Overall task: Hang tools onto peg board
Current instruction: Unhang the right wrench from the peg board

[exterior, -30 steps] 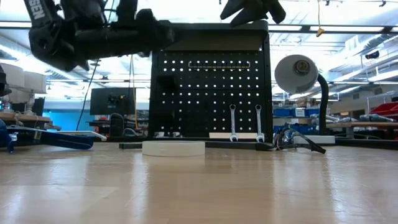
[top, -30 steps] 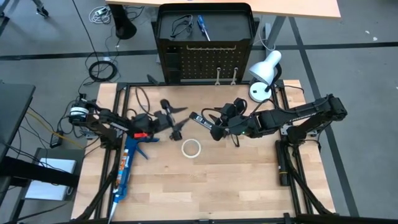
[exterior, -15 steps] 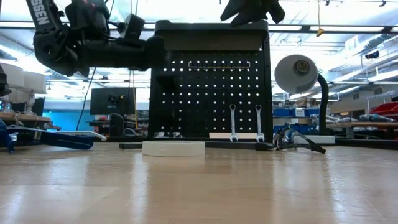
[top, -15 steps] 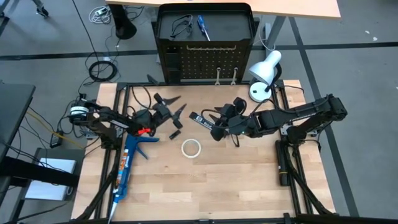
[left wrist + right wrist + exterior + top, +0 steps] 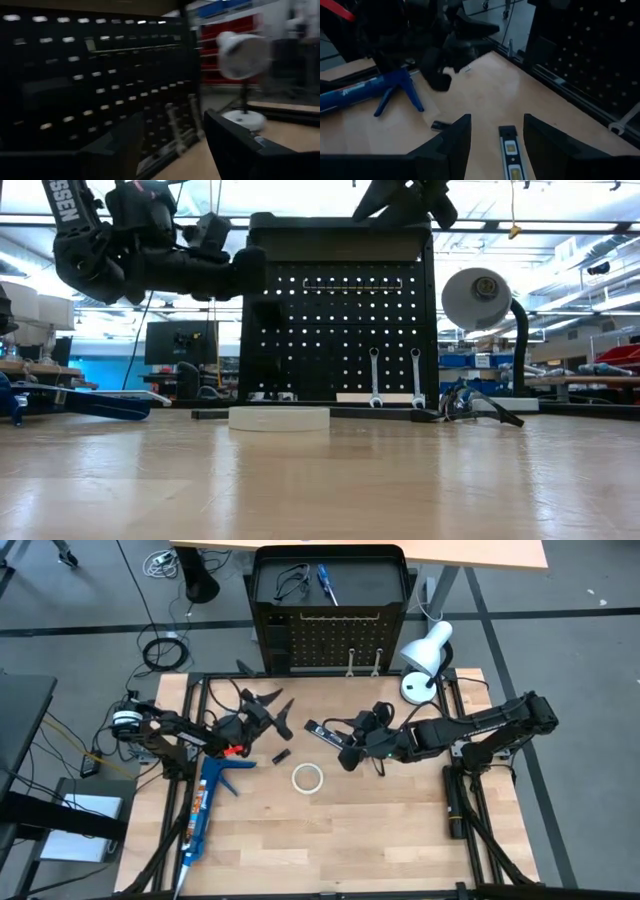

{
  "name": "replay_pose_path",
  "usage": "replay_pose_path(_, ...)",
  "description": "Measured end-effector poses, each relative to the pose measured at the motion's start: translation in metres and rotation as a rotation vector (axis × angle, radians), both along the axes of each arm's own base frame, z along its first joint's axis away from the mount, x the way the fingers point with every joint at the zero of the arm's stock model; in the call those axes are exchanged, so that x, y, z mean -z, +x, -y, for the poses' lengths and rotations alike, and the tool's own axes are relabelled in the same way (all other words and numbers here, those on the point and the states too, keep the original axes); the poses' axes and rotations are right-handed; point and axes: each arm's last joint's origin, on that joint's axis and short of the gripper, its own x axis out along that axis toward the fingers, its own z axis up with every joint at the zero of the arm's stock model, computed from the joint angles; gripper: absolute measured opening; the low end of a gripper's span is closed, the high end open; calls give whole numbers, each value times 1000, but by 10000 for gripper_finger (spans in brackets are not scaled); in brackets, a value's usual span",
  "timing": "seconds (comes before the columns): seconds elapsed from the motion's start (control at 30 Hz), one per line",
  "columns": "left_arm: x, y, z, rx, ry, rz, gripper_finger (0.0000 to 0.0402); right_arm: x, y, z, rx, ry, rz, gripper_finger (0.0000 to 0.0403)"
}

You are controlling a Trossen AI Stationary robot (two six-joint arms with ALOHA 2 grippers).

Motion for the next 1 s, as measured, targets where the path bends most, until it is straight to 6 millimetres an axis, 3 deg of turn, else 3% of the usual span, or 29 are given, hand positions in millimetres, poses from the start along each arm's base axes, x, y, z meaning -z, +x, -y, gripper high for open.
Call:
replay_pose_path(0.2,4,-3,-7,56,-21,10,213,-1,2,7,9,-17,-1,183)
replay_pose_path(0.4,7,-6,-39,329,-187,66,213,2,-1,22,106,-24,-29,183)
replay_pose_path(0.67,15,-15,-62,379,-312,32,213,12,-10,46,227,-72,-167,183)
replay_pose_path(0.87,22,-23,-77,345,-387,8,213,21,-20,61,224,-101,-346,183)
replay_pose_path(1.0,26,-28,-84,309,-427,-2,213,40,-25,67,231,-94,-413,183)
